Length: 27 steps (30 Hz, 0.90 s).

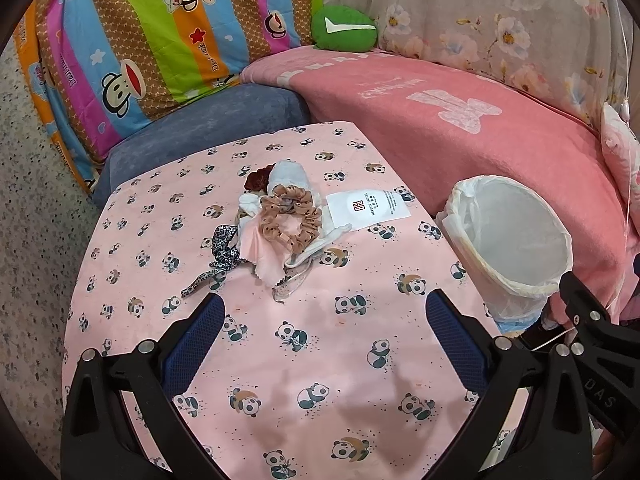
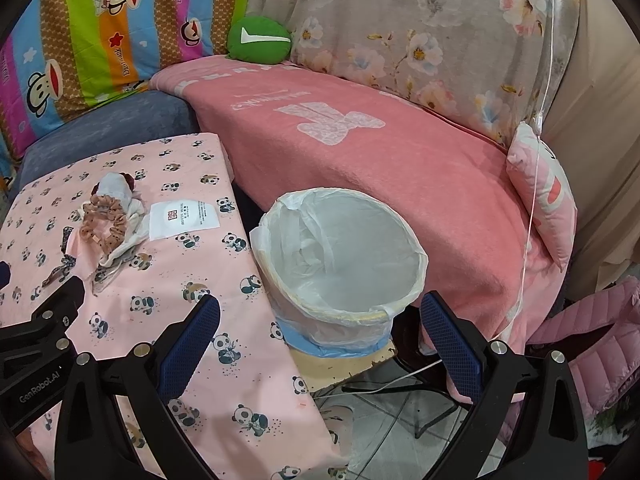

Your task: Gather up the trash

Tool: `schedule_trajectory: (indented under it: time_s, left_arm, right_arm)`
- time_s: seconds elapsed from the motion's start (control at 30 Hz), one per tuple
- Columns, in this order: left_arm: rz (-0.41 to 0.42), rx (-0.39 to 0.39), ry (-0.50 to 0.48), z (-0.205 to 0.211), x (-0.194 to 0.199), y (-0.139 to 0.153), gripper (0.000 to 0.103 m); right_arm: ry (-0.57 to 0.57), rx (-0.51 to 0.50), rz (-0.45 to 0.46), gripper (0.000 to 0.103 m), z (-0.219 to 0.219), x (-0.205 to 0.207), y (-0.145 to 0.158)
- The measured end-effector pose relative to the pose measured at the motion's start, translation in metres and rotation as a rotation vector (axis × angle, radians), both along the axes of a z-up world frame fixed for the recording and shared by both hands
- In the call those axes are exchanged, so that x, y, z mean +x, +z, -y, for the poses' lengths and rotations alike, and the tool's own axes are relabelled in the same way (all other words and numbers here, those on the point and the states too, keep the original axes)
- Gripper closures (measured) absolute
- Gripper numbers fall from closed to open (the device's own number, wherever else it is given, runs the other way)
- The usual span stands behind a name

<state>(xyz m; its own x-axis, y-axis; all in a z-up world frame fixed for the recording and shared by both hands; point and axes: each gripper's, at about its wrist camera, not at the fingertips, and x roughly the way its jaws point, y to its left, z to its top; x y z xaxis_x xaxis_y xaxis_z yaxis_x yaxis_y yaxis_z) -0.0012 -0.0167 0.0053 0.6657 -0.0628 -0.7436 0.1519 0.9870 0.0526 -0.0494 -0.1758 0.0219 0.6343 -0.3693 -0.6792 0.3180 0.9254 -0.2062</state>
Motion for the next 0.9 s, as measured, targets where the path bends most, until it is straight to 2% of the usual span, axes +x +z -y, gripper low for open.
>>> schedule_trajectory:
  time_s: [0.37, 0.5, 0.9]
  left_arm:
    - [-0.024, -0.049, -0.011, -0.026, 0.012, -0.008, 0.007]
    - [-0.010, -0.067, -0.004, -0.040, 0.018, -0.008, 0.007]
    - [-0.002, -0.101, 0.014, -0.079, 0.045, -0.015, 0.007]
  right_arm:
    - [0.021, 0.040, 0.006, 0.005, -0.014, 0.009, -0.003]
    - [0.032, 0.042, 0.015, 0.005, -0.024, 0.015, -0.004]
    - [0.065, 0.057, 0.014, 0.005, -0.054, 0.050, -0.007]
